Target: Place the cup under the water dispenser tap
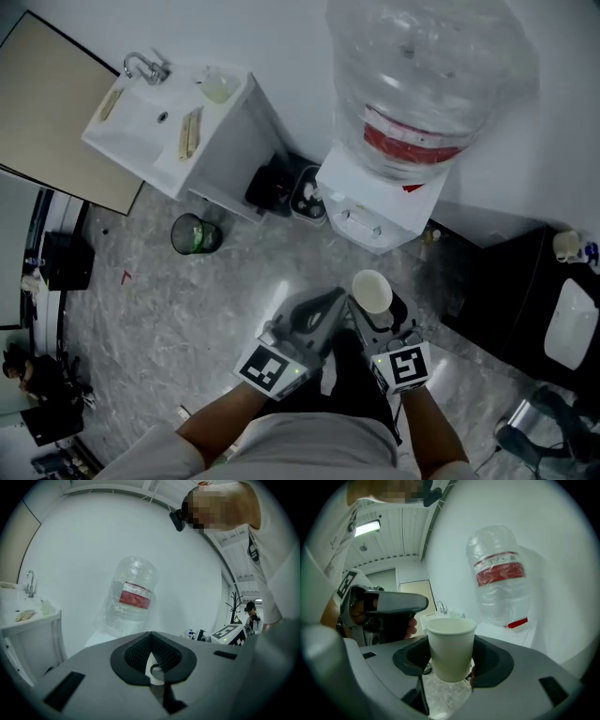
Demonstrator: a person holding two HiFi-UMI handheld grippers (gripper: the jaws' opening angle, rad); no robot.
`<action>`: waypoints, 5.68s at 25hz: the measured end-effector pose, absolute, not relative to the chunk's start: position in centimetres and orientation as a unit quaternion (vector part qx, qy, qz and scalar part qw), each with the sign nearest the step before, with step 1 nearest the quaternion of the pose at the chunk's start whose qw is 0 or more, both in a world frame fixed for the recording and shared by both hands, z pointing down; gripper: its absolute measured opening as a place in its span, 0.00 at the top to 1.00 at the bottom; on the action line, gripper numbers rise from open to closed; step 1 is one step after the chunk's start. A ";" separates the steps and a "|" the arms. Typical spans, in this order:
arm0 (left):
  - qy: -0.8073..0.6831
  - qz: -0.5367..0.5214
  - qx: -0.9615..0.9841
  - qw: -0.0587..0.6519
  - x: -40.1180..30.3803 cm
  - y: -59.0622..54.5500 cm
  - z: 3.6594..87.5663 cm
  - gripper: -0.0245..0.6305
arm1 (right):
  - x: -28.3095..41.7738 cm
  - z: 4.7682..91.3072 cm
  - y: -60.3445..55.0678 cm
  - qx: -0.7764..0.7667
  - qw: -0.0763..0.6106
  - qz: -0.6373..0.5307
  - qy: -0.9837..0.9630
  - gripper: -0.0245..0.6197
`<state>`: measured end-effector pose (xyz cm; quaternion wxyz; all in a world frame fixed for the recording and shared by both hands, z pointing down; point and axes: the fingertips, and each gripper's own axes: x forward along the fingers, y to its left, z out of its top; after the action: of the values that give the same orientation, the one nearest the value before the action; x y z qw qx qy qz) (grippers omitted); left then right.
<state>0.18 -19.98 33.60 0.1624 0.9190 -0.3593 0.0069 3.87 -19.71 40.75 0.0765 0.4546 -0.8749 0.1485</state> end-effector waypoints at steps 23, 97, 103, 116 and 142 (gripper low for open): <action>-0.320 0.047 0.923 0.209 -1.1 -28.4 61.3 0.96 | 7.8 83.0 -32.3 0.569 0.209 0.154 -0.780 0.57; -0.276 0.105 0.928 0.226 -0.1 -26.3 58.3 0.96 | 9.9 81.6 -27.1 0.586 0.292 0.240 -0.717 0.49; -0.254 0.132 0.938 0.196 0.6 -24.6 51.8 0.96 | 8.0 64.3 -25.6 0.589 0.212 0.232 -0.745 0.64; -0.276 0.104 0.939 0.180 0.6 -20.4 35.1 0.96 | 5.5 34.7 -21.2 0.607 0.094 0.163 -0.772 0.94; -0.260 0.070 0.952 0.143 1.0 -19.3 30.1 0.96 | 4.7 30.9 -18.9 0.616 0.088 0.147 -0.769 0.94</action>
<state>1.05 -19.27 30.06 0.1431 0.9524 -0.2598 0.0704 4.75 -18.88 30.92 0.0875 0.6161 -0.7688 0.1472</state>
